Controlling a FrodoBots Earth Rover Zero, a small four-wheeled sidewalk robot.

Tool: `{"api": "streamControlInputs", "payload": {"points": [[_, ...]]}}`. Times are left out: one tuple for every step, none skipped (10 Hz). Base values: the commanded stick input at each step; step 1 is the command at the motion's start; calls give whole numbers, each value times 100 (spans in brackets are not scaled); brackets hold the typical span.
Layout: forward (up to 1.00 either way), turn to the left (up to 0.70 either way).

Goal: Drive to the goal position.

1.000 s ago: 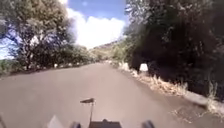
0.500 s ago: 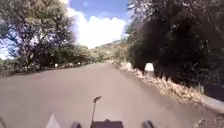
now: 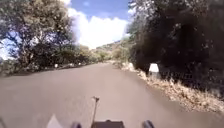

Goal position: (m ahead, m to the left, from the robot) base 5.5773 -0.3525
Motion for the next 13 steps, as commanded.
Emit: {"api": "streamControlInputs", "payload": {"points": [[70,-35],[70,-35],[70,-35],[70,-35],[70,0],[70,0],[70,0],[70,0],[70,0],[70,0],[70,0],[70,0],[70,0]]}}
